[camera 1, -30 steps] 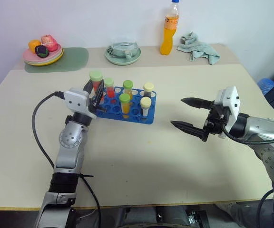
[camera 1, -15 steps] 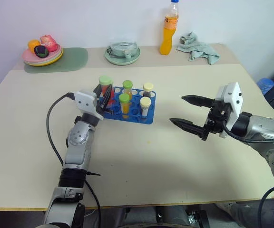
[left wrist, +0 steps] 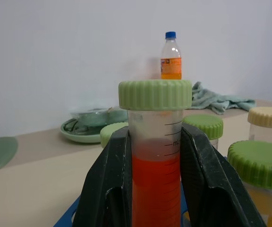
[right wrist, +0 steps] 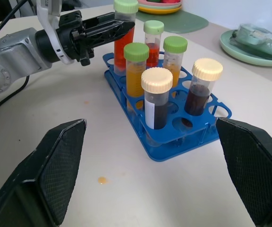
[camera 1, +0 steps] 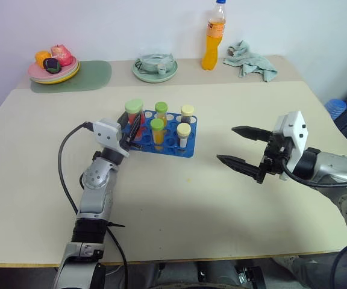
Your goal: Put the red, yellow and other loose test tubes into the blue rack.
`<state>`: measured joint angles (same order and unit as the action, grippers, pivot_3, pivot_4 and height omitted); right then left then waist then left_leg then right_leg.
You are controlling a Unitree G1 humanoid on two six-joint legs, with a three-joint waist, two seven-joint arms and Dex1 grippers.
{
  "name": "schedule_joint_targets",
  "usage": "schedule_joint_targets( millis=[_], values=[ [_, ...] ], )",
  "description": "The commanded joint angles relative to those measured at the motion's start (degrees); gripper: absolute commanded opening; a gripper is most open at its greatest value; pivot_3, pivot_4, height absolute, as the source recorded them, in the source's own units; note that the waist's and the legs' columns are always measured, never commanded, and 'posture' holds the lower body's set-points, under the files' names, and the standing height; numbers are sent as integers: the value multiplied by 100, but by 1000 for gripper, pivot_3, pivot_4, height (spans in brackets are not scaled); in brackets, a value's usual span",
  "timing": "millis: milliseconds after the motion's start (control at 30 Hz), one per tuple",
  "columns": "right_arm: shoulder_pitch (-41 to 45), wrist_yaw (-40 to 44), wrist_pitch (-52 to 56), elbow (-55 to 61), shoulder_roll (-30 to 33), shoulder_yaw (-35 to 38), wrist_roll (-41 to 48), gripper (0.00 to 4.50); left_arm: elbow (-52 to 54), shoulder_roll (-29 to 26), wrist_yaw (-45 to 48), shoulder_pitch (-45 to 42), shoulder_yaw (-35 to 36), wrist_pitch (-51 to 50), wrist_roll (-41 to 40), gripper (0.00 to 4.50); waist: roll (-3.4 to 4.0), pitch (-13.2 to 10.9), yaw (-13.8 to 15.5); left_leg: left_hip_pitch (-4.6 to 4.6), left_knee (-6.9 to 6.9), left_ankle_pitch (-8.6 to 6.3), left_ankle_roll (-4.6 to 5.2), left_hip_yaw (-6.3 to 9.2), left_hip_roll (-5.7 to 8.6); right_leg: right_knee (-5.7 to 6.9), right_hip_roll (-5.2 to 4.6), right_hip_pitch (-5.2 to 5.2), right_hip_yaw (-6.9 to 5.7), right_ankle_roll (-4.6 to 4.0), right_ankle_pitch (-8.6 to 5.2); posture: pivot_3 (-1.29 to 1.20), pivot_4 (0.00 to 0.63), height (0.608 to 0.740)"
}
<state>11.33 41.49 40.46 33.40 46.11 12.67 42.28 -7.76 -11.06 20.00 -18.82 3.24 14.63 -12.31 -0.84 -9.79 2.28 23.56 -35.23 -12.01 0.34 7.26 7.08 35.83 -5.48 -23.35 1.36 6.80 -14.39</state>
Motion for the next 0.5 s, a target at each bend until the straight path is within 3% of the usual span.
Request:
schedule_joint_targets(
  millis=[33, 500],
  values=[
    [11, 14, -205, 30, -54, 77, -45, 4500, -146, -75, -59, 62, 137, 50, 97, 770, 0, 0, 0, 0, 0, 0, 0, 0, 0, 0, 0, 0, 0, 0, 0, 0, 150, 740],
    [55, -12, -273, 10, -107, 14, -100, 4500, -579, -21, -72, -24, 109, 299, 188, 770, 2, 2, 1, -4, -2, 0, 0, 0, 0, 8, 0, 1, 0, 0, 0, 0, 150, 740]
  ],
)
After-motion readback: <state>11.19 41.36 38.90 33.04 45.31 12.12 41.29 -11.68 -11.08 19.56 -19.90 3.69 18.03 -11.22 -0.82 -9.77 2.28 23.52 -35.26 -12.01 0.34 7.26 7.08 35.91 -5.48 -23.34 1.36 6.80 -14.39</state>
